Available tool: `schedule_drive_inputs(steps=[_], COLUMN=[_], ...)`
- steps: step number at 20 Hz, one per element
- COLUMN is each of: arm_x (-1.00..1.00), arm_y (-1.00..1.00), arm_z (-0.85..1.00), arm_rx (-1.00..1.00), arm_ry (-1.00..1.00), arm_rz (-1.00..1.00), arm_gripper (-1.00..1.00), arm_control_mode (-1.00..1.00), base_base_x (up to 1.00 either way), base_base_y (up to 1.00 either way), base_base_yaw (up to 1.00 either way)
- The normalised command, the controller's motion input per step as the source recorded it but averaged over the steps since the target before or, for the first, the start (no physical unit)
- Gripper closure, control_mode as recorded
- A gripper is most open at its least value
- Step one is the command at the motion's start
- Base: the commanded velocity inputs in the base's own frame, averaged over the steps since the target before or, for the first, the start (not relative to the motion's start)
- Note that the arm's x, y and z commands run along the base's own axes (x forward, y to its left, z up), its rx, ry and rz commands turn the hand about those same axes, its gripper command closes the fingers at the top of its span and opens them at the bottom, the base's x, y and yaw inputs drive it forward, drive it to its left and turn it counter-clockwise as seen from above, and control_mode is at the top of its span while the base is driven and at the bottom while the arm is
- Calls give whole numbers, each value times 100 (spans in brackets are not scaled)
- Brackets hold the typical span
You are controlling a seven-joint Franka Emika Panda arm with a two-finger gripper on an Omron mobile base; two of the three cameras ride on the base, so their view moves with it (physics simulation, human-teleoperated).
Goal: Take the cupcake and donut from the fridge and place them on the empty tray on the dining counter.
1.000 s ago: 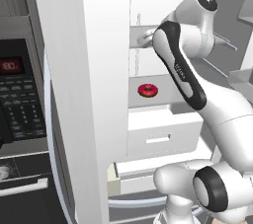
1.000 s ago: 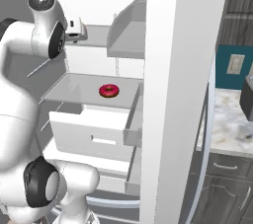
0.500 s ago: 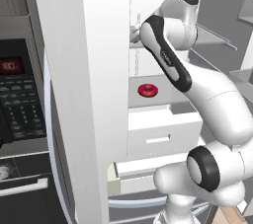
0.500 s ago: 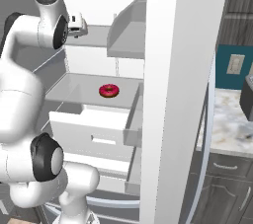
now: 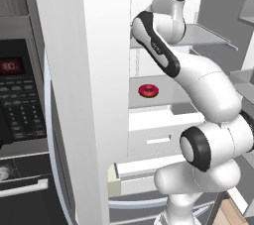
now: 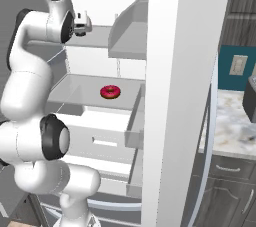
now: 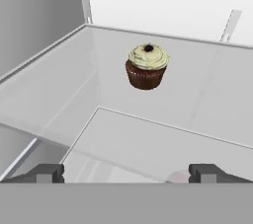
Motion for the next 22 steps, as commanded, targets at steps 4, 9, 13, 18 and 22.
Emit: schedule_drive_inputs(steps=[4,9,13,18,22], arm_x=[39,35,43,36,36], arm_y=[4,15,9,0,6], arm_z=[0,0,-1,-8,-1], arm_rx=[0,0,0,0,0], arm_ry=[1,0,1,0,0], arm_rz=[0,0,0,0,0], arm_gripper=[-100,-100,-100,-100,-100], arm_control_mode=[-100,-100,-100,-100,-100], base_base_x=[0,0,0,0,0], base_base_y=[0,0,0,0,0], base_base_yaw=[0,0,0,0,0])
